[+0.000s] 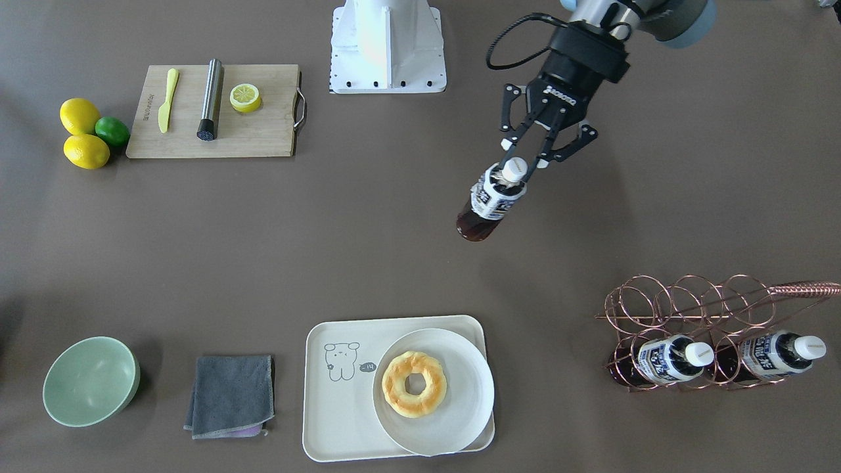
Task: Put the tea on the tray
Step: 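Lift the tea bottle out of the rack with the left gripper, then set the tea bottle upright on the table and open the left gripper, then withdraw the left arm while the right arm reaches toward the bottle, then lower the right gripper over the bottle cap and grasp it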
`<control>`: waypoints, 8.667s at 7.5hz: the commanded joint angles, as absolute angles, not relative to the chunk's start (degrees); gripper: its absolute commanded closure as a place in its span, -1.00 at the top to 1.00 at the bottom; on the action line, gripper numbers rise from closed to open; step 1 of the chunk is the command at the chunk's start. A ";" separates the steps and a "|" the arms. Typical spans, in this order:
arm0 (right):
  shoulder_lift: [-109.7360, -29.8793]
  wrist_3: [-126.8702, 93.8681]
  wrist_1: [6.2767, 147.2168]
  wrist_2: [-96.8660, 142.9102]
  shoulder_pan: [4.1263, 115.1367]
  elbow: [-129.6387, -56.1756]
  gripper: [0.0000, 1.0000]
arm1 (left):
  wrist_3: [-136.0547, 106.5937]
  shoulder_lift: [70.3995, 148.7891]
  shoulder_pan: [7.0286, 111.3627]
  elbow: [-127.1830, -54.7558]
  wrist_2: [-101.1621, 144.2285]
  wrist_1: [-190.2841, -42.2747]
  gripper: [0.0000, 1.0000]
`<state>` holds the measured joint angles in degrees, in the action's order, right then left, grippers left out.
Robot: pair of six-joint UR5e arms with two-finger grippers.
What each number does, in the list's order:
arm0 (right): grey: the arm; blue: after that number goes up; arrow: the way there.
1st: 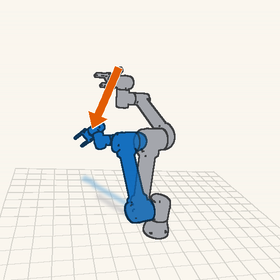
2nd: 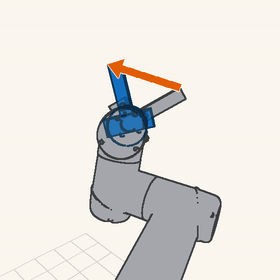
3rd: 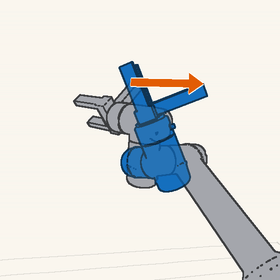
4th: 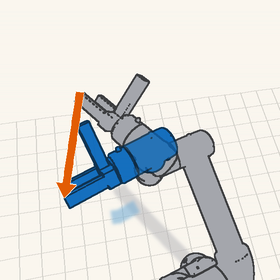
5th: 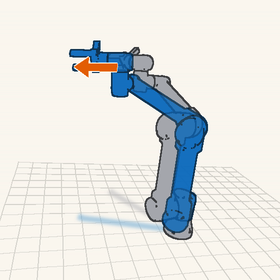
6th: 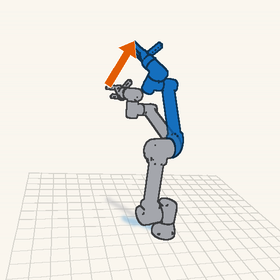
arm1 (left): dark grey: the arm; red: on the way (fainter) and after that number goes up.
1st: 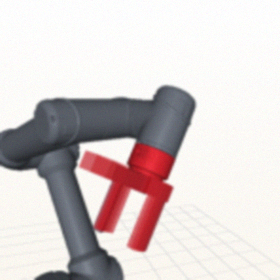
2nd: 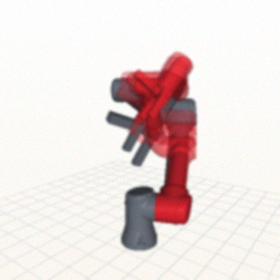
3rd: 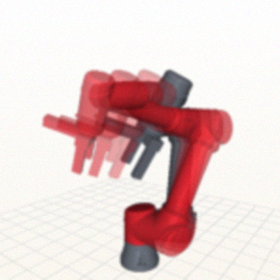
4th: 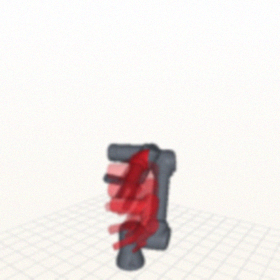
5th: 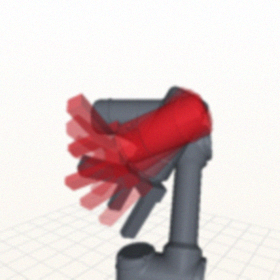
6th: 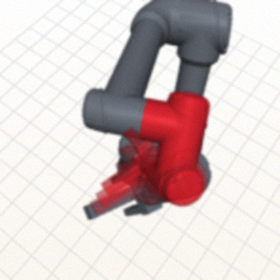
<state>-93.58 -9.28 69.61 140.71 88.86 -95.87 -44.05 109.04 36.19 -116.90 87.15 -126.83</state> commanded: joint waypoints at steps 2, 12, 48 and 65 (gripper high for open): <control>-93.60 -9.32 69.61 140.80 88.86 -95.80 1.00 | -44.56 121.63 15.23 -111.39 61.92 -117.51 -1.00; -93.60 -9.32 69.61 140.80 88.86 -95.89 1.00 | -43.51 121.55 11.87 -108.54 54.85 -117.42 0.92; -39.20 -76.29 106.46 88.42 23.64 -103.11 0.88 | -6.24 73.48 82.44 -94.92 127.44 -130.25 1.00; -39.29 -76.20 106.26 87.63 23.91 -103.45 -1.00 | -6.42 73.56 82.44 -95.45 127.44 -130.25 1.00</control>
